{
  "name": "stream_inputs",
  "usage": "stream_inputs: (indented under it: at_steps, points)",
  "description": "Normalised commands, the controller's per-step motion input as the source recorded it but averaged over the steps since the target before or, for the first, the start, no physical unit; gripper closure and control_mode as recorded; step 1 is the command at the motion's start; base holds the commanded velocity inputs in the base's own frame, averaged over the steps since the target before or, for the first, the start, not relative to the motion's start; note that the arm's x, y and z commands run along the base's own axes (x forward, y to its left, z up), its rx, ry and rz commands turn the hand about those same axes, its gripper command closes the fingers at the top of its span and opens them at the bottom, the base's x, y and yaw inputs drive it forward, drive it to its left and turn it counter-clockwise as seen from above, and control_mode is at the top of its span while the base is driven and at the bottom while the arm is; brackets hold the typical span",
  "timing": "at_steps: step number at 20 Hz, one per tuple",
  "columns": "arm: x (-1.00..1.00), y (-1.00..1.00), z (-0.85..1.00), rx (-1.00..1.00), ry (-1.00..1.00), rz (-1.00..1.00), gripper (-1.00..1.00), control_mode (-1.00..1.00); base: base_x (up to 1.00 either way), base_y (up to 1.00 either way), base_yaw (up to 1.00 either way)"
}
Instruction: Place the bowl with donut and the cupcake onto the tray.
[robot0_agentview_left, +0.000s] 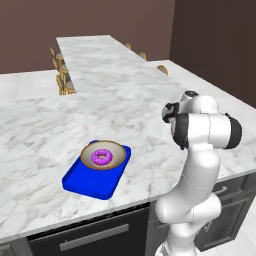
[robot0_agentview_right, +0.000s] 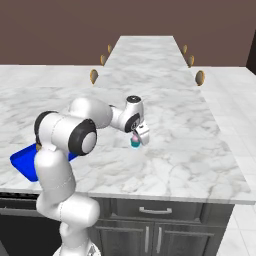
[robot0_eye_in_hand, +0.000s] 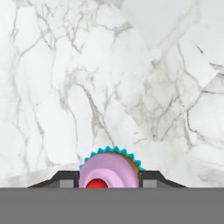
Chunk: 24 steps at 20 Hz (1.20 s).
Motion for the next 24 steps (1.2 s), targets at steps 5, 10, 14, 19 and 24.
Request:
stream_inputs:
  at_steps: [5, 10, 14, 19, 24]
  points:
    - [-0.55, 0.24, 0.31, 0.04, -0.04, 0.07, 1.00, -1.00, 0.00, 0.00, 0.00]
    - [-0.62, 0.49, 0.30, 0.01, -0.02, 0.10, 1.00, -1.00, 0.00, 0.00, 0.00]
    - [-0.52, 0.65, 0.38, 0.00, 0.00, 0.10, 1.00, -1.00, 0.00, 0.00, 0.00]
    - [-0.47, 0.74, 0.43, 0.00, 0.00, 0.09, 1.00, -1.00, 0.00, 0.00, 0.00]
    - [-0.47, 0.80, 0.29, 0.00, 0.00, 0.08, 1.00, -1.00, 0.00, 0.00, 0.00]
